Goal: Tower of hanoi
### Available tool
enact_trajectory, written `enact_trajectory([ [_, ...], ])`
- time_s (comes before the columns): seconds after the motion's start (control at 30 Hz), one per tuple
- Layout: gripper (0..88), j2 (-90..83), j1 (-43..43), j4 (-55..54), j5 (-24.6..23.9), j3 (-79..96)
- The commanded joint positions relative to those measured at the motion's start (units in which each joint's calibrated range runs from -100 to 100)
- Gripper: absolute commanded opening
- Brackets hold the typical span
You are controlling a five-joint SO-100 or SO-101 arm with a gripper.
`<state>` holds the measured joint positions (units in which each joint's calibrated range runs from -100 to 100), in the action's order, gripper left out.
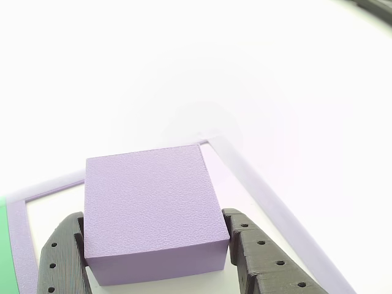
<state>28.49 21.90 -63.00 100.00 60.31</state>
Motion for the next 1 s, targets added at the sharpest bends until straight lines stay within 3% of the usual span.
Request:
enact_trajectory([
  [0.0, 16.5, -0.2, -0.4, -1.6, 0.0, -1.1],
  [0.27, 15.0, -3.0, -0.9, -0.3, 0.0, 0.8],
  [0.47, 14.5, -12.9, -2.0, 6.8, 0.0, 5.1],
  [0.73, 13.5, -29.9, -1.7, 27.8, 0.0, 3.2],
  [0.97, 13.5, -42.2, -1.0, 58.7, 0.0, -11.2],
])
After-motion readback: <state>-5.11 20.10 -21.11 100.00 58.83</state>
